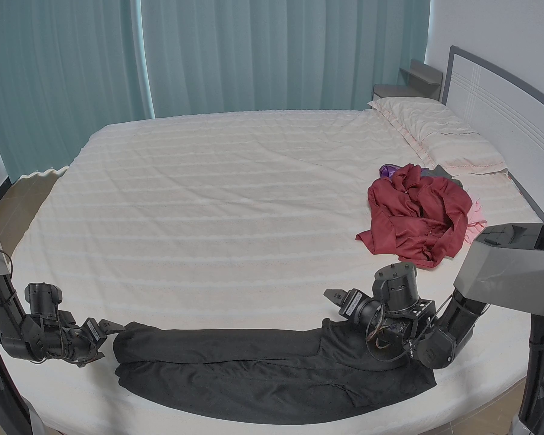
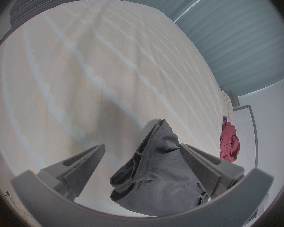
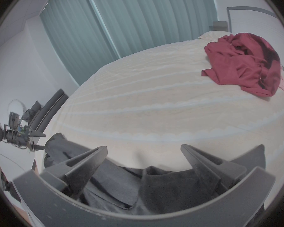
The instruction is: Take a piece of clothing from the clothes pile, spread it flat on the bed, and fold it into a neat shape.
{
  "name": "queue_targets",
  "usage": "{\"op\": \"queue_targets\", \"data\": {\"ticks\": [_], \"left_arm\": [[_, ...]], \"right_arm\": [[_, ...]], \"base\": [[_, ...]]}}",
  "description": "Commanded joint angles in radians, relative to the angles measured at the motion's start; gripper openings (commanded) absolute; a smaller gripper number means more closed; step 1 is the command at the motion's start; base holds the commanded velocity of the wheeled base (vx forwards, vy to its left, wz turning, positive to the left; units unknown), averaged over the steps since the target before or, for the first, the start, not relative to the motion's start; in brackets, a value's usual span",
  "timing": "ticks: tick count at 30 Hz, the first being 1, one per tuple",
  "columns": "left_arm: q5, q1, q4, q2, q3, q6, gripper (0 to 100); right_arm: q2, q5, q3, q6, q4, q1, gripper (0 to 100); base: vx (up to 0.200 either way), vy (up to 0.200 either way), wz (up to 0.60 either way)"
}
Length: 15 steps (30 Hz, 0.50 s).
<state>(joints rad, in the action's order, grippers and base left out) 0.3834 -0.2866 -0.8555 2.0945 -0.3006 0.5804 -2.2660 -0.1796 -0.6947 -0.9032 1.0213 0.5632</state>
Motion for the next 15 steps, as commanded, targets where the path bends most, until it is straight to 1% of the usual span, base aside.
{"op": "queue_targets", "data": {"ticks": [1,5,8,12,15], "left_arm": [[0.0,0.0,0.0,-0.001,0.0,0.001,100],[0.0,0.0,0.0,-0.001,0.0,0.001,100],[0.0,0.0,0.0,-0.001,0.0,0.001,100],[0.0,0.0,0.0,-0.001,0.002,-0.002,100],[0.006,0.0,-0.003,-0.001,0.012,-0.007,100]], "right_arm": [[0.022,0.011,0.089,-0.026,0.028,0.021,100],[-0.032,0.006,0.113,-0.046,0.03,0.018,100],[-0.05,0.008,0.121,-0.052,0.046,-0.008,100],[-0.052,0.009,0.135,-0.054,0.125,-0.043,100],[-0.05,0.009,0.141,-0.056,0.126,-0.059,100]], "base": [[0.0,0.0,0.0],[0.0,0.0,0.0],[0.0,0.0,0.0],[0.0,0.0,0.0],[0.0,0.0,0.0]]}}
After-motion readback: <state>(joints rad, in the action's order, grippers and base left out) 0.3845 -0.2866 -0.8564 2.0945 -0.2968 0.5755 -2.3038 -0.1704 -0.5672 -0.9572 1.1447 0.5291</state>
